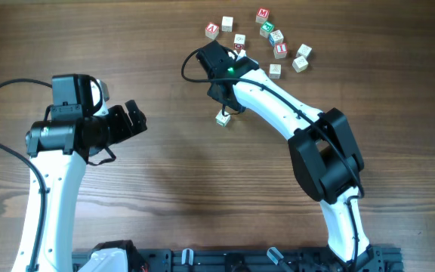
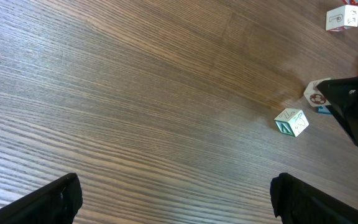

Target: Form a circle

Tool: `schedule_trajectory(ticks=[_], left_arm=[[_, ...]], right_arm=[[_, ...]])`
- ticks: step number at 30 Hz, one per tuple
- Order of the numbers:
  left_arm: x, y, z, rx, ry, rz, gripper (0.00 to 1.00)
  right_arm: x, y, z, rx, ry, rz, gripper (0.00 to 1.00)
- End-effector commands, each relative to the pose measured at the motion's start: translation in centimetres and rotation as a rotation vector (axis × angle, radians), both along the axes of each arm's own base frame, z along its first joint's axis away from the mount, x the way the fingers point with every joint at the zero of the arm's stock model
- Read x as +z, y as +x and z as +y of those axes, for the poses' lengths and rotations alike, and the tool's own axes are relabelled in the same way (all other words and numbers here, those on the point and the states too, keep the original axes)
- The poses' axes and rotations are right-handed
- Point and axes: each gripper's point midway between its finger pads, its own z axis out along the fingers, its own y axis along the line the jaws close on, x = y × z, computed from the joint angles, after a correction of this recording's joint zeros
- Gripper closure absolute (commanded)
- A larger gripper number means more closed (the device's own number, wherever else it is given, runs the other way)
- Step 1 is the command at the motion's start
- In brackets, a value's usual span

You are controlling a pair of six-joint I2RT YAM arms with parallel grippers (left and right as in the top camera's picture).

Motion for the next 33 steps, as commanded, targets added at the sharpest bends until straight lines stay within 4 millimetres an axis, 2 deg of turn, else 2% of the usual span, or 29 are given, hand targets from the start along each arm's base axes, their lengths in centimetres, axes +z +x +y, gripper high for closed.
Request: schedule_trajectory(ticks=[1, 4, 11, 17, 33], left_arm=[[0.1, -0.2, 0.1, -0.014, 0.009, -0.010, 0.00], [0.1, -0.2, 0.1, -0.014, 0.009, -0.010, 0.00], [0.1, -0.2, 0.1, -0.014, 0.008, -0.010, 0.00], [0.1, -0.2, 0.1, -0.014, 0.009, -0.010, 0.00], [0.1, -0.2, 0.1, -0.014, 0.008, -0.010, 0.00]], right_arm=[[-1.9, -0.4, -0.8, -0.038, -0.040, 0.027, 0.70], [-2.8, -0.7, -1.0, -0.038, -0.053, 0.046, 0.71], [-3.1, -1.4, -1.3, -0.077, -0.061, 0.072, 0.71], [-3.1, -1.3, -1.3, -0.073, -0.061, 0.070, 0.65], [-2.8, -0.5, -1.3, -0.021, -0.085, 0.032, 0.66]])
